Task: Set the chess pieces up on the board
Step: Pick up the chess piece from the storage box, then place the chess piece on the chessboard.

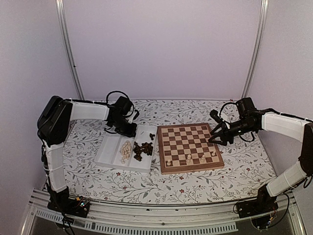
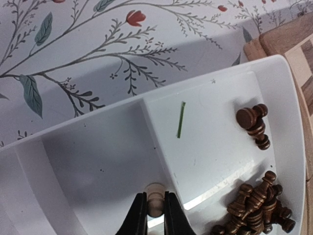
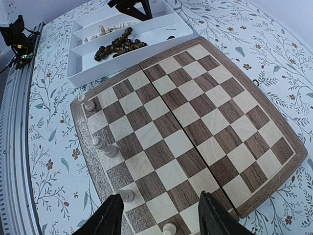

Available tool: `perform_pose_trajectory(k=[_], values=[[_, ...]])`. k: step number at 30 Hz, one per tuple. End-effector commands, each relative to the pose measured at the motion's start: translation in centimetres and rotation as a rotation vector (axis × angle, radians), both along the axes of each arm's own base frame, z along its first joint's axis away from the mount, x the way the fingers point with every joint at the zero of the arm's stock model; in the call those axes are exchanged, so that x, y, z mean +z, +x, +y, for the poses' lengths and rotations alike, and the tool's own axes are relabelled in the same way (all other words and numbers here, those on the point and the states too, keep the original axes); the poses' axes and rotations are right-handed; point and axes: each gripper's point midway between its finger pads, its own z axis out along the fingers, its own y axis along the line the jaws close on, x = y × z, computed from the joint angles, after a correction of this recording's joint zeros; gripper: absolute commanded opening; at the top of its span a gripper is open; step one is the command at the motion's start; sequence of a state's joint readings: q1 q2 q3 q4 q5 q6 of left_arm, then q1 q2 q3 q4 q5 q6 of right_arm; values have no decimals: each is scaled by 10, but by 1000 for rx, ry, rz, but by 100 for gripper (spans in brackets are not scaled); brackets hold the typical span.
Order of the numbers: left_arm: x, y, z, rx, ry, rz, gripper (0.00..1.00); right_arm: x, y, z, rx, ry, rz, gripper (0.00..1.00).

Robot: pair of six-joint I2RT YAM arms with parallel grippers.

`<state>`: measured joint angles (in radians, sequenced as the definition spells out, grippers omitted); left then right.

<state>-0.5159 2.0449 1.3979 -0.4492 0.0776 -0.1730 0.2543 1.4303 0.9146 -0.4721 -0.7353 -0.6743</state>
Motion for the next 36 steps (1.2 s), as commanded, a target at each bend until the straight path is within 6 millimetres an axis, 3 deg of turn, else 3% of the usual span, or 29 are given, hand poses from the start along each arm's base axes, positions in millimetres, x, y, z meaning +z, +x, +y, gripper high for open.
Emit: perform_pose_trajectory(k=[1,6,11,13,16,23,25,29,36], values=[[25,9,4,5,9,-61,8,-1,-1,0,10,5,18,55],[65,4,12,16,16,-127,7,1,-1,1,11,11,17,55],[88,-9,7,2,-10,-152,7,2,-1,2,12,16,21,55],[95,-20,-7,-46,-38,-155,7,1,-1,2,12,16,22,55],[103,-45,-44,-170,-68,-166,8,2,0,2,10,14,21,55],[97,-110,-138,-450,-143,-111,10,2,0,1,7,12,18,55],[88,-121,-154,-497,-130,-88,10,2,0,1,6,10,17,55],[75,-133,-174,-555,-127,-61,10,3,0,1,7,9,12,55],[53,-140,-182,-591,-103,-1,10,4,-1,0,7,7,3,55]])
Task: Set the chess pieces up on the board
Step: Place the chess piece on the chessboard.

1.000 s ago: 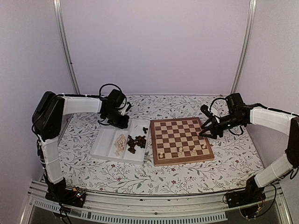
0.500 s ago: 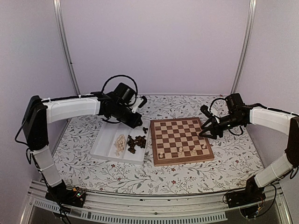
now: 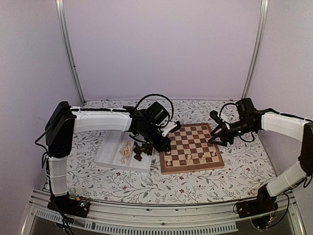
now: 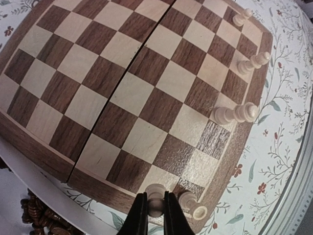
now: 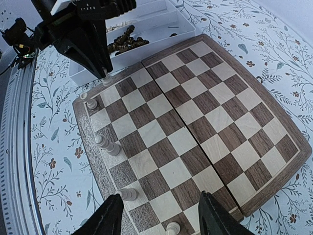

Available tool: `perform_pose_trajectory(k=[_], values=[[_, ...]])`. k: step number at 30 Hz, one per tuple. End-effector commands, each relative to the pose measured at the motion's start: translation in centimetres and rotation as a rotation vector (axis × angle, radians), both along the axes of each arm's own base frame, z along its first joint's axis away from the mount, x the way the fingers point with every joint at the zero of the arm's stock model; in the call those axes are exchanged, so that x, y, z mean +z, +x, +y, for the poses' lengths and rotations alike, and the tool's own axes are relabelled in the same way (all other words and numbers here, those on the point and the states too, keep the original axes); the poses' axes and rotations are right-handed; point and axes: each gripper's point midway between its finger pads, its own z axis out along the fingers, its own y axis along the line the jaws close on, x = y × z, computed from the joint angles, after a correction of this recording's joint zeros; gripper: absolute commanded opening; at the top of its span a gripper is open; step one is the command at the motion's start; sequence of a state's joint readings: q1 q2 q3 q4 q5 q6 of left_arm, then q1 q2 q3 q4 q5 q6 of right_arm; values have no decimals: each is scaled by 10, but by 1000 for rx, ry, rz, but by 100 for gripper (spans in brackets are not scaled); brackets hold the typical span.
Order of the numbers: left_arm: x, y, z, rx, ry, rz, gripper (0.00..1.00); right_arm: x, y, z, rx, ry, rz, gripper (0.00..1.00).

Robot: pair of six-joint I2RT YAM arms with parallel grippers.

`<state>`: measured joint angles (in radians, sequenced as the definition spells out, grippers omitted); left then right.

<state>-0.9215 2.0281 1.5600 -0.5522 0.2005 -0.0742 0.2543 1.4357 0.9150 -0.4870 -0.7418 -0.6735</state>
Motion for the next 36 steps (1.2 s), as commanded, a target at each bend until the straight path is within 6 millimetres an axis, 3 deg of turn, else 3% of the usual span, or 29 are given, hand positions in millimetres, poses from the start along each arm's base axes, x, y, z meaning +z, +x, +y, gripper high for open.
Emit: perform_pose_trajectory(k=[1,22,26,30,36], values=[[-6,-6,-7,-46,11,29,10,7,2,0,4,6,-18,55],[-34,-15,-6,-70,84,74,12,6,2,1,7,7,-15,55],[-39,-15,-4,-66,101,74,18,6,2,1,7,8,-15,55],[-34,-14,-4,-63,94,67,25,6,2,0,6,9,-13,55],[-8,-10,-6,-60,59,24,32,6,2,1,7,10,-12,55]])
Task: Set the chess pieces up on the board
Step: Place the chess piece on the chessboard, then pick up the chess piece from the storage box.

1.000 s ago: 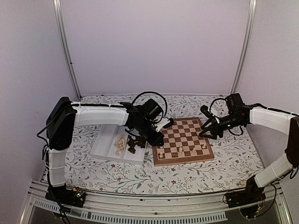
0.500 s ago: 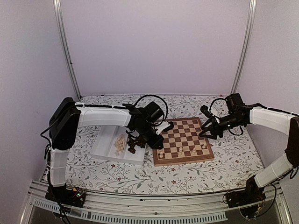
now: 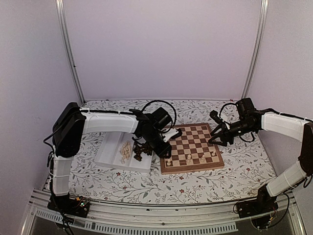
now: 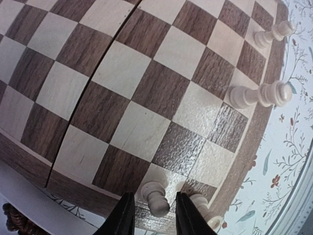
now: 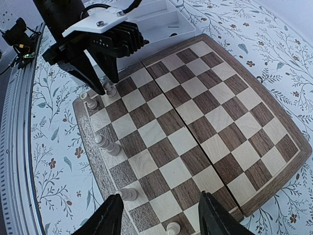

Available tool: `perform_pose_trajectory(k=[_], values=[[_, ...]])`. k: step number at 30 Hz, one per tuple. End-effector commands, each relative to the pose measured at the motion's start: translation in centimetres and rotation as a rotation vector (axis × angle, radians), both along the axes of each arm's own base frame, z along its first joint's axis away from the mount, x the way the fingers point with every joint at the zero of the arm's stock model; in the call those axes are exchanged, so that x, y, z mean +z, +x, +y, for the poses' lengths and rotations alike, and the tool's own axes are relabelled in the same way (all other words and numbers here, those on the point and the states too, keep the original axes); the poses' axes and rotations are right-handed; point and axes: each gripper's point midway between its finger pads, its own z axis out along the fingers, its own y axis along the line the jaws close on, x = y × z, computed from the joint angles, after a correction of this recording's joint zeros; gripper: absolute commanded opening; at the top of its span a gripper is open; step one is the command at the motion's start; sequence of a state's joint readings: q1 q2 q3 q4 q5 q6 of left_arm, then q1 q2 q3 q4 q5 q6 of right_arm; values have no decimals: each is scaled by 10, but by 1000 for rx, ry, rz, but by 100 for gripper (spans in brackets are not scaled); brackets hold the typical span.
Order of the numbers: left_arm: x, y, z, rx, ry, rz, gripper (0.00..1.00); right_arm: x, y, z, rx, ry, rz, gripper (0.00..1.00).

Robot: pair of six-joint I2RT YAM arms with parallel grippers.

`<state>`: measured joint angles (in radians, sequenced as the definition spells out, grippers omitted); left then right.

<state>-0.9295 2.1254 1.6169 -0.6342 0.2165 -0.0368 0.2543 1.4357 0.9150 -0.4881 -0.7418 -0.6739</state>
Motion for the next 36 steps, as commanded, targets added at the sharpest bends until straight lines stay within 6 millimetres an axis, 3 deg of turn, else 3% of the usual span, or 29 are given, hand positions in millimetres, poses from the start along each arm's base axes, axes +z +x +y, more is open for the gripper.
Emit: perform_pose_trajectory(k=[1,7,11,17,20,23,28,36], values=[[35,1,-7,-11,-44,-58,32,6,2,1,6,11,-12,55],[87,17,8,35,-93,-170,36,6,2,1,7,13,-9,55],[106,33,44,139,-80,-248,40,5,2,1,6,11,-6,55],[74,62,159,500,69,-213,36,5,2,2,9,12,-8,55],[52,58,196,580,112,-158,37,4,2,1,8,11,-6,55],[33,49,210,590,150,-114,40,4,2,2,11,11,-3,55],[6,42,213,560,174,-53,40,3,2,2,10,13,2,55],[-10,42,210,526,201,-26,30,3,2,1,7,9,3,55]])
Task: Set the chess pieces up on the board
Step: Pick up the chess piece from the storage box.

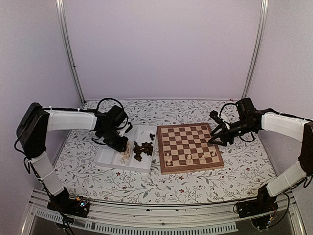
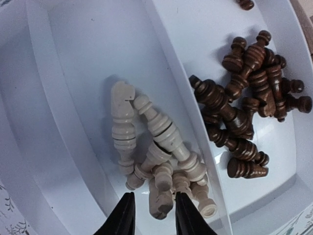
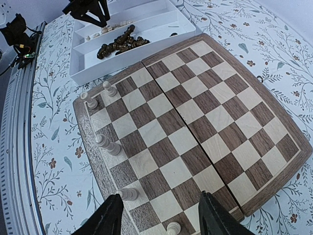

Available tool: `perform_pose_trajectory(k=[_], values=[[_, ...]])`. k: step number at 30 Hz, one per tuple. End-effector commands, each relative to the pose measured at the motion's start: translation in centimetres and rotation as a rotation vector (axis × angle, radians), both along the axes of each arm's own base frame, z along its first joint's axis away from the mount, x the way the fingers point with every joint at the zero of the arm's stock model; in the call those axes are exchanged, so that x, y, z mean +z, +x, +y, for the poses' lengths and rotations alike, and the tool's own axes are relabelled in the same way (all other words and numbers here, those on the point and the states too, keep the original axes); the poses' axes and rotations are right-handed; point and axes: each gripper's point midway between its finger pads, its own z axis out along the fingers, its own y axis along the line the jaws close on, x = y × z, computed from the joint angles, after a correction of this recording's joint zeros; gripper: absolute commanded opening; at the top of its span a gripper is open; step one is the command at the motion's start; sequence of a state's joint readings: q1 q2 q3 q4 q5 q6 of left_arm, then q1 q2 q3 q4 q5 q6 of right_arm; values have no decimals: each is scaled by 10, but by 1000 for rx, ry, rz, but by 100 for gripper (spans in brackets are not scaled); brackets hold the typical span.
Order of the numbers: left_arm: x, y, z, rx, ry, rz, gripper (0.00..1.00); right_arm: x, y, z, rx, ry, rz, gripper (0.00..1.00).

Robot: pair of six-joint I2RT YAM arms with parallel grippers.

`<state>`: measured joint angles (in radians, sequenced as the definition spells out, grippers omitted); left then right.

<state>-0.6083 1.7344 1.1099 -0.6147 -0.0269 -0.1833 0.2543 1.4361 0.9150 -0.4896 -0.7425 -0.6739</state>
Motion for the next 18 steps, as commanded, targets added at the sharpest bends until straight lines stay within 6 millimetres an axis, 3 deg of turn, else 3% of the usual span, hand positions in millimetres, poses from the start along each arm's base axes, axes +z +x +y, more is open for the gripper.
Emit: perform_pose_trajectory(k=[1,11,18], values=[[-8,0,-3,-20,0,23,29,3,3,1,6,9,2,55],[-11,-8,3,-10,27,66,14,1,3,2,9,11,10,55],[19,-18,2,-18,-17,72,2,3,3,2,9,13,4,55]])
